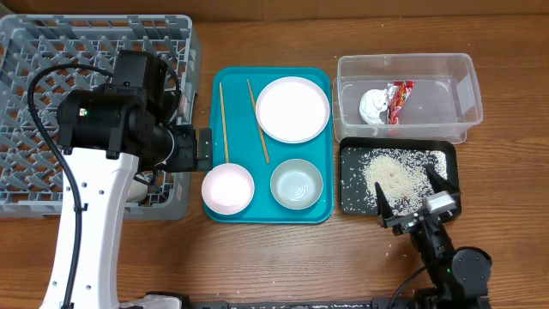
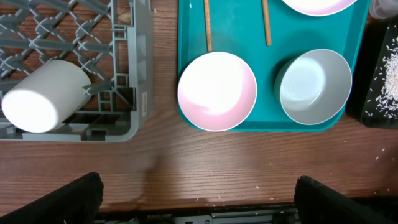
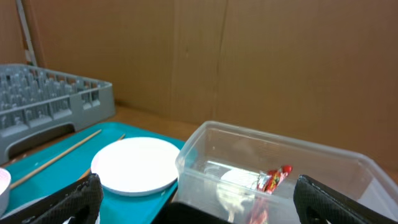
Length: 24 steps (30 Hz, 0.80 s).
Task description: Sort waste into correct bins and load items into the dishwasher
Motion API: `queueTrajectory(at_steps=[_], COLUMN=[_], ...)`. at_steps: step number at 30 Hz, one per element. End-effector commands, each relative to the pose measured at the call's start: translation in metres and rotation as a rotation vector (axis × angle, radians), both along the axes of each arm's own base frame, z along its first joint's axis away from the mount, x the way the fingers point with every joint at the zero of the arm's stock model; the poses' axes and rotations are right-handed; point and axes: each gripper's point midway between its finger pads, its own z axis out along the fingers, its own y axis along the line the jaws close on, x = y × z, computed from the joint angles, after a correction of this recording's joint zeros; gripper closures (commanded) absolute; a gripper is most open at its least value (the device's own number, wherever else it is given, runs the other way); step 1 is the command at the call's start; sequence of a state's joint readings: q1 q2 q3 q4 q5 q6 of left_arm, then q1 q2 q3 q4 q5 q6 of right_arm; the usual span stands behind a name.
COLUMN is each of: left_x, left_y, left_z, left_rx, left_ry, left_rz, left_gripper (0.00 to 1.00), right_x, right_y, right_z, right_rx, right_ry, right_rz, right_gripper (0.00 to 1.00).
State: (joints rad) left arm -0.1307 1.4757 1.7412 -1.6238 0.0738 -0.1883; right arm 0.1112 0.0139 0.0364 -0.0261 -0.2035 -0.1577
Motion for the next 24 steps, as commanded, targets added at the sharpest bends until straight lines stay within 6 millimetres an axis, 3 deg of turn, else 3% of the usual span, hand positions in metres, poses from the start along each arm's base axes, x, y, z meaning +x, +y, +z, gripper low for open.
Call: queueTrajectory(at_steps=[1,20,22,24], left_x=[0.002,0.003,0.017,0.01], left_y=[0.0,0.0,-0.008,-0.024], left_z=[0.003,0.003,0.007,0.009], left_rx=[-0.002,-0.004,-0.061,-0.168], left_ry=[-0.01,-0.012,-0.059,-0.018], left_rz=[0.017,0.022,0.078,0.111], left_gripper=[0.0,0.0,0.0,0.0], right_x=[0.001,0.001,0.001,0.001], right_y=[0.001,0.0,0.0,0.0], right_z=[-0.021,-0.02,-0.02,-0.02], right_rx=[-0.003,-0.003,-0.002,-0.003], right_ry=[0.056,0.054,0.054,0.054], right_rz=[0.004,0.001,0.001,0.001], right_gripper=[0.0,0.0,0.0,0.0])
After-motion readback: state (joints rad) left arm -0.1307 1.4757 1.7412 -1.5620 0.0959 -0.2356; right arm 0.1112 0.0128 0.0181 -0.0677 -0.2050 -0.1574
